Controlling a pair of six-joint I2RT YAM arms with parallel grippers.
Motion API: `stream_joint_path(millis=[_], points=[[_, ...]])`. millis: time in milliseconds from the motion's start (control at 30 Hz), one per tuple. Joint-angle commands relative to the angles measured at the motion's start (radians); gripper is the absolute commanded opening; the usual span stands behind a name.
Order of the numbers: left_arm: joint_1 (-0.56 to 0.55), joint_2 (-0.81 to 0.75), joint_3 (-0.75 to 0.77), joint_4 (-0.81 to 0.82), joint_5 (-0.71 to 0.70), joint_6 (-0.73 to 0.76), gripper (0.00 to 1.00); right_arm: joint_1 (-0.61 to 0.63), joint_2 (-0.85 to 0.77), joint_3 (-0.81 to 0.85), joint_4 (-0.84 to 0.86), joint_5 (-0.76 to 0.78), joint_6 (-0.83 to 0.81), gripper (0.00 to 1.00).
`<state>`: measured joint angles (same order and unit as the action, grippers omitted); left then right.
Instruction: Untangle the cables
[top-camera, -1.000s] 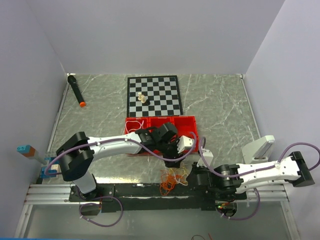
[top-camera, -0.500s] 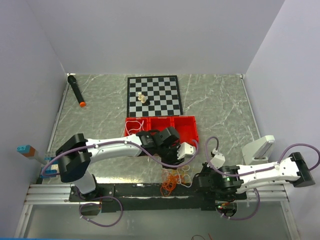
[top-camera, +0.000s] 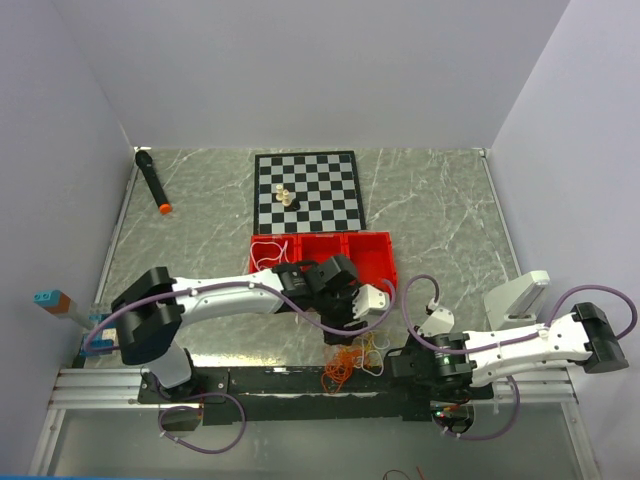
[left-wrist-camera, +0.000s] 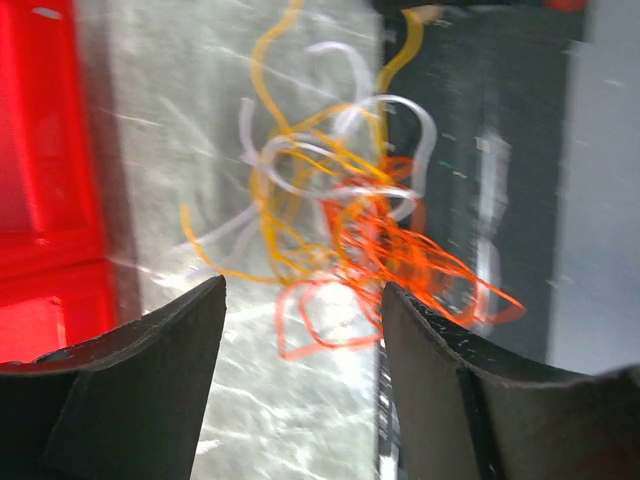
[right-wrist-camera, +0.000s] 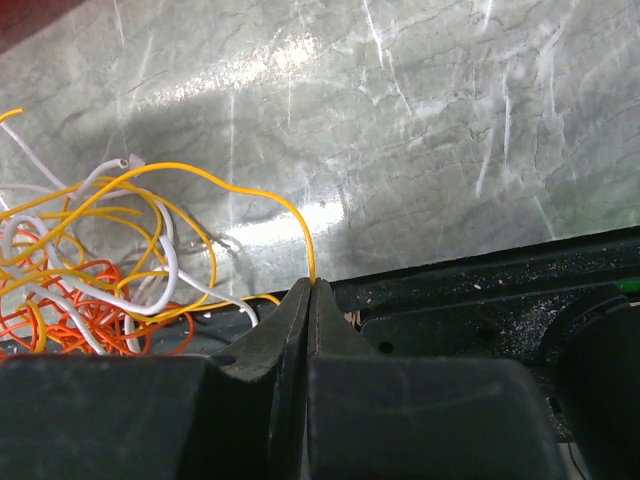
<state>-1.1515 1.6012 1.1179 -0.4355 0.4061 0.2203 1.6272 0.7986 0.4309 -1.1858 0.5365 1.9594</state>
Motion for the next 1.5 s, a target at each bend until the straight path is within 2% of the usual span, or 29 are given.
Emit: stream_joint_path(millis=[0, 200, 367, 433, 533, 667, 733, 867, 1133, 1300, 1467], points=[[0.006, 0.057, 0.009, 0.151, -0.125, -0.03, 0.69, 0.007, 0.002, 0.023, -0.035, -0.006, 0.049, 0.0], [0.049, 0.115, 0.062, 0.193, -0.141, -0.065, 0.66, 0.007, -0.022, 0.014, -0.011, 0.005, 0.027, 0.0], [0.052, 0.15, 0.066, 0.152, -0.063, -0.041, 0.59, 0.008, -0.03, 0.008, 0.0, 0.011, 0.019, 0.0], [0.052, 0.18, 0.083, 0.094, 0.014, -0.015, 0.49, 0.007, -0.038, 0.003, 0.002, 0.013, 0.019, 0.0], [0.05, 0.207, 0.118, 0.008, 0.077, 0.016, 0.43, 0.007, -0.056, -0.003, -0.011, 0.014, 0.026, 0.0], [0.052, 0.174, 0.114, 0.011, 0.068, 0.028, 0.11, 0.008, -0.082, -0.009, -0.023, 0.019, 0.033, 0.0], [0.052, 0.158, 0.135, -0.015, 0.05, 0.028, 0.01, 0.007, -0.085, -0.006, -0.028, 0.025, 0.029, 0.0], [0.052, 0.097, 0.195, -0.075, 0.037, 0.013, 0.01, 0.007, -0.073, 0.006, -0.026, 0.034, 0.019, 0.0], [0.052, -0.125, 0.35, -0.293, 0.013, 0.034, 0.01, 0.005, -0.012, 0.026, 0.011, 0.034, -0.01, 0.0], [0.058, -0.247, 0.462, -0.454, -0.085, 0.076, 0.01, 0.007, 0.019, 0.025, 0.034, 0.022, -0.02, 0.0], [0.058, -0.386, 0.511, -0.485, -0.237, 0.139, 0.01, 0.007, 0.053, 0.023, 0.043, 0.0, -0.021, 0.0]])
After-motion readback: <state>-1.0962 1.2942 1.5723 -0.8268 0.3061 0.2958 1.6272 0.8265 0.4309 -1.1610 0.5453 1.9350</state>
